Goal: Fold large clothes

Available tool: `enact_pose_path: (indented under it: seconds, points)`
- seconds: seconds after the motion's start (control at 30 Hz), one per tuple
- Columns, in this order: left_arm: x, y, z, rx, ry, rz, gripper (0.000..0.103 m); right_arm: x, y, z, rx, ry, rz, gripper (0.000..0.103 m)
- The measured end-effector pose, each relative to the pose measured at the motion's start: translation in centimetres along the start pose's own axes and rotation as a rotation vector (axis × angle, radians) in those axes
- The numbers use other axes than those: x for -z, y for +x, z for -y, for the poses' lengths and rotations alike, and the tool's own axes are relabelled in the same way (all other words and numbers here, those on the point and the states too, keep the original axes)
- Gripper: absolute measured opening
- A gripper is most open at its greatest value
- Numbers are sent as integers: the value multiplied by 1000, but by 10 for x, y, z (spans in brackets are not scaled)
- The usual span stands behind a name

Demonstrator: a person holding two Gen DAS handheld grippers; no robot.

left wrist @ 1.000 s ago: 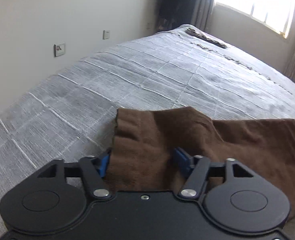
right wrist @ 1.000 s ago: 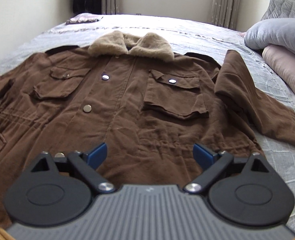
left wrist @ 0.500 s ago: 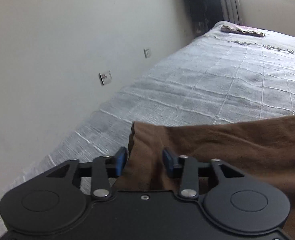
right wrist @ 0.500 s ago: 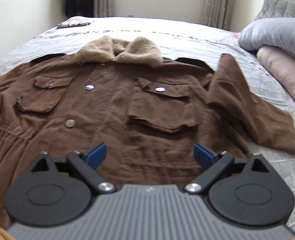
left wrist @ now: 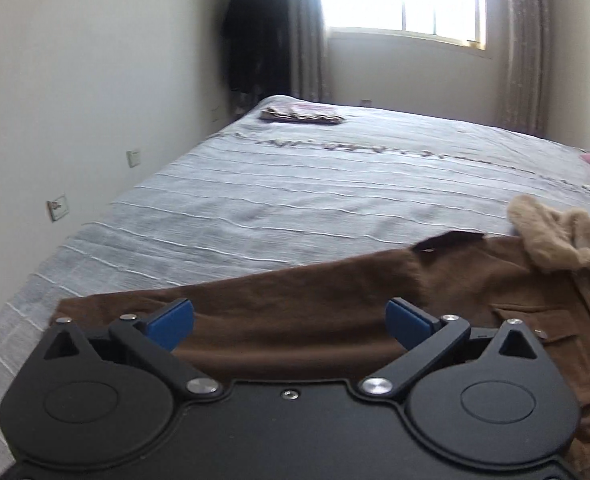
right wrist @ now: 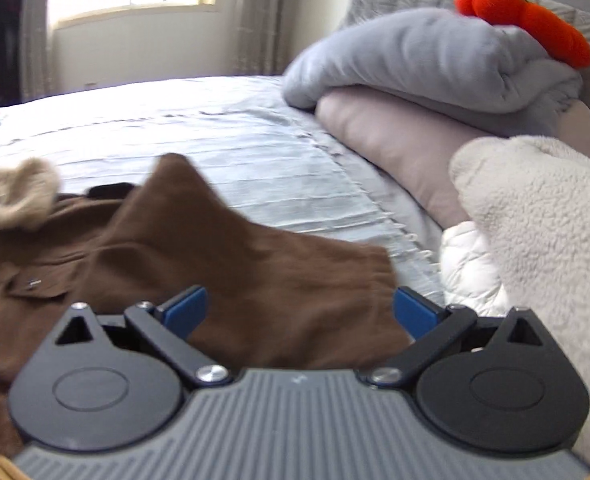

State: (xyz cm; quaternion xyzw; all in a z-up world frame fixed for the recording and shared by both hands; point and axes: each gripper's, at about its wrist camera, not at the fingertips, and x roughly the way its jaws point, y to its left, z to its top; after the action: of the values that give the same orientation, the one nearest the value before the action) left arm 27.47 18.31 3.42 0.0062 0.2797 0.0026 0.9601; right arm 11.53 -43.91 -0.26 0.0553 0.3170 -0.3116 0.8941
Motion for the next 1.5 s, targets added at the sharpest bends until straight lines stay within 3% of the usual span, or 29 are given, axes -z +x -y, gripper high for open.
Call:
enact_pose_path:
  seconds: [0.17, 0.27, 0.33, 0.37, 0.43, 0.47, 0.5, 0.57, 0.67, 0.83, 0.93, 1.0, 1.1, 1.23, 1.4, 1.5]
  points:
    - [11, -15, 58, 157, 14, -24, 103, 4, 65, 19, 71, 20, -79, 100]
    - [17, -19, 88, 208, 68, -38, 103, 13, 99, 26, 110, 34, -156, 97]
    - [20, -20, 106, 229, 96, -44, 103, 20, 116, 33, 89, 67, -179, 97]
    - [22, -21, 115, 247, 104, -52, 103, 22, 119, 38, 60, 113, -171, 91]
    - [23, -16, 133, 288, 116, -73, 103, 22, 118, 40, 18, 144, -156, 55]
    - [22, -13, 144, 296, 122, -84, 103, 16, 114, 35, 8, 108, -154, 30]
    - [21, -11, 155, 296, 132, -95, 103, 10, 109, 28, 0, 64, -159, 12]
    - [18, -6, 181, 318, 163, -98, 103, -8, 93, 15, 17, -26, -137, 10]
    - [12, -2, 225, 381, 200, -88, 103, -40, 56, 1, 138, -179, 2, 9]
    - [5, 10, 313, 498, 240, -66, 100, -106, -6, 6, 251, -262, 173, 8]
    - [5, 25, 366, 550, 257, -44, 82, -133, -29, 16, 309, -296, 232, 8]
    - [6, 37, 399, 579, 247, -41, 65, -145, -35, 23, 317, -303, 234, 8]
    - [11, 56, 448, 707, 159, -112, 44, -148, -35, 33, 333, -310, 235, 8]
    - [36, 55, 532, 843, 140, -198, 40, -134, -23, 46, 326, -324, 227, 8]
    - [75, 51, 618, 906, 60, -294, 40, -120, -12, 49, 223, -300, 180, 8]
    - [84, 24, 645, 843, 231, -188, 43, -108, -3, 33, 191, -337, 148, 8]
